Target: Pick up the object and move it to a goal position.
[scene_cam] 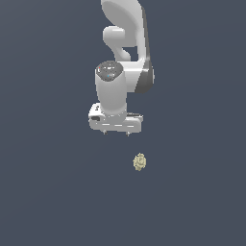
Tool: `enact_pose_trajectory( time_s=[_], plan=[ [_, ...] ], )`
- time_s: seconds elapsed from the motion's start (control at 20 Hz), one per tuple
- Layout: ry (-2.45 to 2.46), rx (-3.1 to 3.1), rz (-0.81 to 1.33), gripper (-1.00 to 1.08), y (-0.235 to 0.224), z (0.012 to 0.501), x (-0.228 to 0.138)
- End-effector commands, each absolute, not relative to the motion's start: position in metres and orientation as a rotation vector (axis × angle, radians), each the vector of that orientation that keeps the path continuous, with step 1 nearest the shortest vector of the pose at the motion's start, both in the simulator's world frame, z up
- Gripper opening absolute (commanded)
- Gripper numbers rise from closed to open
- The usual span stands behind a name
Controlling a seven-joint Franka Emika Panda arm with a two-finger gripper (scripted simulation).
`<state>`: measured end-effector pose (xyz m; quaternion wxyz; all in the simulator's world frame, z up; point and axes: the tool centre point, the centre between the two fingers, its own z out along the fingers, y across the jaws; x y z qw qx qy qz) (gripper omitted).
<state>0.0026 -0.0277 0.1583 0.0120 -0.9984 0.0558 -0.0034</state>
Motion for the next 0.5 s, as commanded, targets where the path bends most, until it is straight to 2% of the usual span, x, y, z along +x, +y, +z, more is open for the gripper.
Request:
enact_pose_trajectory(
  time_s=[0.0,0.45],
  plan=[
    [0.174,-3.113,-0.011,1.00,-0.028,0.158,0.003],
    [0.059,-3.132,0.005,1.00,-0.015,0.151,0.000]
  ],
)
